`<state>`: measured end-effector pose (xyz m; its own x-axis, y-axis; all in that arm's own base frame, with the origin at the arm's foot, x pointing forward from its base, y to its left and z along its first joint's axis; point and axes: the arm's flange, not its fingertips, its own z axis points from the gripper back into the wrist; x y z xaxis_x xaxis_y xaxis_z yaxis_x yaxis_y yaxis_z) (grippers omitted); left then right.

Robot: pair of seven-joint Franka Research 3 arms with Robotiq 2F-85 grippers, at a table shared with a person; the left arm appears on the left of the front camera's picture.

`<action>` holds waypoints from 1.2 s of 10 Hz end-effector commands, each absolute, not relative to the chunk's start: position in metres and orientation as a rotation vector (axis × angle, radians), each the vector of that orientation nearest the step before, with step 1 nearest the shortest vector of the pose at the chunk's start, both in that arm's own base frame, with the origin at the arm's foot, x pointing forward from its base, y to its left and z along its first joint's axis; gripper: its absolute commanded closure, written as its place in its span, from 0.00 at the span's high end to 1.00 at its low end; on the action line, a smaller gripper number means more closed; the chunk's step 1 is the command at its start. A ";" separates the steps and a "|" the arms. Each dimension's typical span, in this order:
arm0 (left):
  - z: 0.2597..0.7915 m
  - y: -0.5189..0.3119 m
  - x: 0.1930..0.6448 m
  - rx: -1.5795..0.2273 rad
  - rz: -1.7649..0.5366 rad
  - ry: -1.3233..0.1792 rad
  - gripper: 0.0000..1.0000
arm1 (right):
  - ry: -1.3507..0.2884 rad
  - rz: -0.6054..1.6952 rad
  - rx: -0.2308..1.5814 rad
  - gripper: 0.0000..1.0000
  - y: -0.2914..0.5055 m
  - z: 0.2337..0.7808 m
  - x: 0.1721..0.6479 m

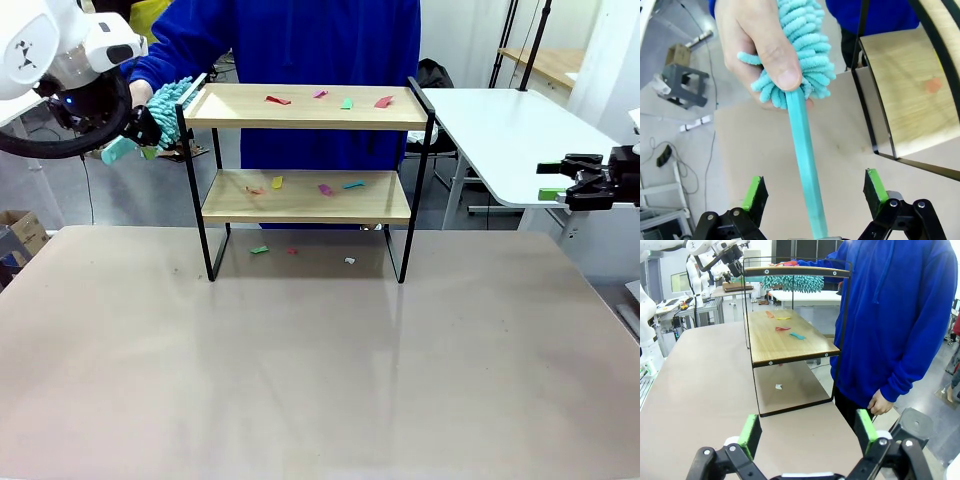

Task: Clean the shelf.
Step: Pick up the Duster handed by the human.

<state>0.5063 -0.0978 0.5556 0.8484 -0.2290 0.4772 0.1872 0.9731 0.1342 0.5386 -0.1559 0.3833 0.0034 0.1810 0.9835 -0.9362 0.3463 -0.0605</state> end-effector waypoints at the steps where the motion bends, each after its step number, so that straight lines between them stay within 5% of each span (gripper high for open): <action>1: 0.562 -0.092 0.508 0.072 -0.221 -0.501 0.41 | -1.248 1.050 0.803 1.00 -0.154 0.386 0.538; 2: 0.559 -0.089 0.509 0.069 -0.208 -0.507 0.40 | -1.248 1.050 0.803 1.00 -0.154 0.386 0.538; 3: 0.562 -0.086 0.512 0.058 -0.200 -0.515 0.00 | -1.248 1.050 0.803 1.00 -0.154 0.386 0.538; 4: 0.560 -0.082 0.509 0.041 -0.184 -0.522 0.38 | -1.248 1.050 0.803 1.00 -0.154 0.386 0.538; 5: 0.560 -0.081 0.511 0.037 -0.184 -0.524 0.00 | -1.248 1.050 0.803 1.00 -0.154 0.386 0.538; 12: 0.563 -0.084 0.509 0.040 -0.120 -0.521 0.00 | -1.248 1.050 0.803 1.00 -0.154 0.386 0.538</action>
